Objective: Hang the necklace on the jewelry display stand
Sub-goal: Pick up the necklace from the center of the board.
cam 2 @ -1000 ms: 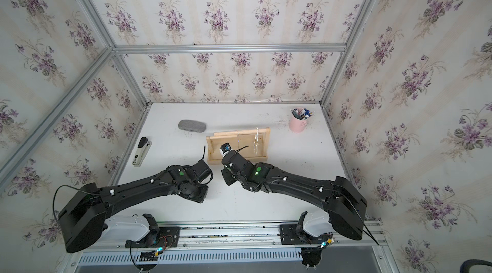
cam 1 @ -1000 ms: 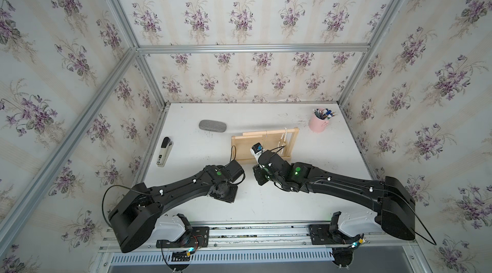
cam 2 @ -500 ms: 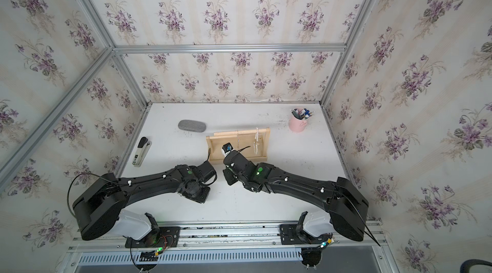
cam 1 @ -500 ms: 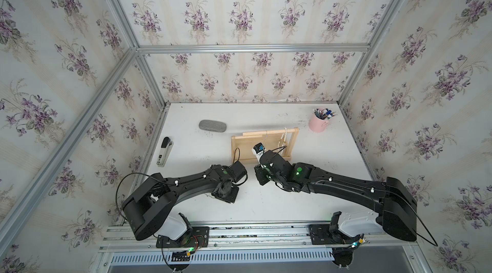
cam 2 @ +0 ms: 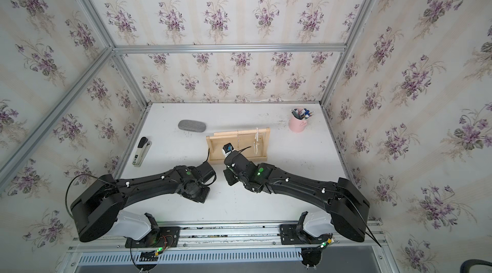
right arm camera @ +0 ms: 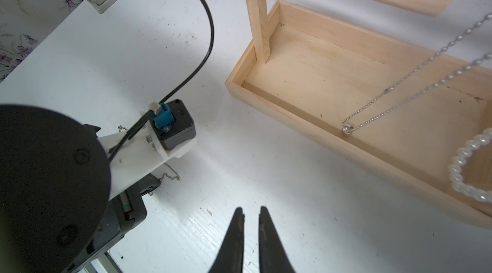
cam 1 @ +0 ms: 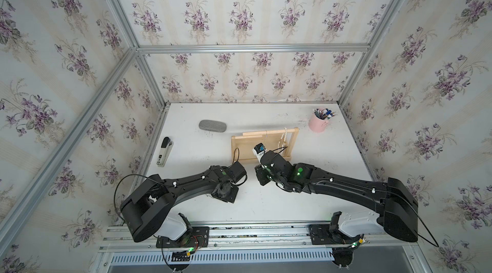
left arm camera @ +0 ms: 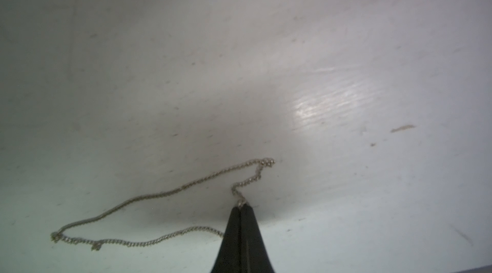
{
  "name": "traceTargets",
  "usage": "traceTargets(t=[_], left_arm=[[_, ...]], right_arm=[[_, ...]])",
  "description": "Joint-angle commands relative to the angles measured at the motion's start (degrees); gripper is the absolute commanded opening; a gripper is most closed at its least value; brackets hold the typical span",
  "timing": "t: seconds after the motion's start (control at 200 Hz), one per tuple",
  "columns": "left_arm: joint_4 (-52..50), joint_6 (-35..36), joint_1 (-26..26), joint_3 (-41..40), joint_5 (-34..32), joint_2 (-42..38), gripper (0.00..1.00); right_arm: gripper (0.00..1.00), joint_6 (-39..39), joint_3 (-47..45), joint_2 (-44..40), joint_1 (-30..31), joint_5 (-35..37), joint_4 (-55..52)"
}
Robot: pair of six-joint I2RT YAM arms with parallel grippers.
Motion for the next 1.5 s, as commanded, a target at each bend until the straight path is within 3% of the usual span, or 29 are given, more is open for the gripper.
traceTargets(t=[0.0,0.305,0.535,0.635,0.749,0.874,1.124,1.494], left_arm=[[0.15,1.34,0.13,-0.16,-0.64,-0.99,0.0],[-3.91,2.45,0.15,2.11,-1.24,-7.61,0.0],[-9.35,3.74,0.16,6.79,-1.27,-11.12,0.0],[-11.93,5.02,0.2,9.86,-1.27,-12.98,0.0],[-14.99,6.76,0.16,13.06,-1.26,-14.91,0.0],[-17.87,8.69,0.22,15.75,-1.27,-16.61,0.0],[-21.95,12.5,0.22,20.42,0.01,-19.41,0.0],[-25.99,14.79,0.15,30.03,1.51,-20.03,0.0]], right_arm=[[0.14,0.44,-0.5,-0.86,-0.04,0.27,1.96],[0.14,0.5,-5.13,-5.45,-0.92,-0.63,8.44],[0.17,-1.22,-9.81,-9.15,-1.81,-5.32,15.35],[0.27,-2.41,-12.85,-10.99,-1.8,-8.38,20.65],[0.45,-4.11,-16.39,-11.66,-1.8,-14.21,27.74],[0.54,-6.49,-18.3,-9.49,-1.74,-20.19,32.45],[0.55,-8.74,-18.8,-6.27,-1.53,-23.57,33.75],[0.56,-10.63,-17.07,-11.69,-1.35,-25.33,30.22]])
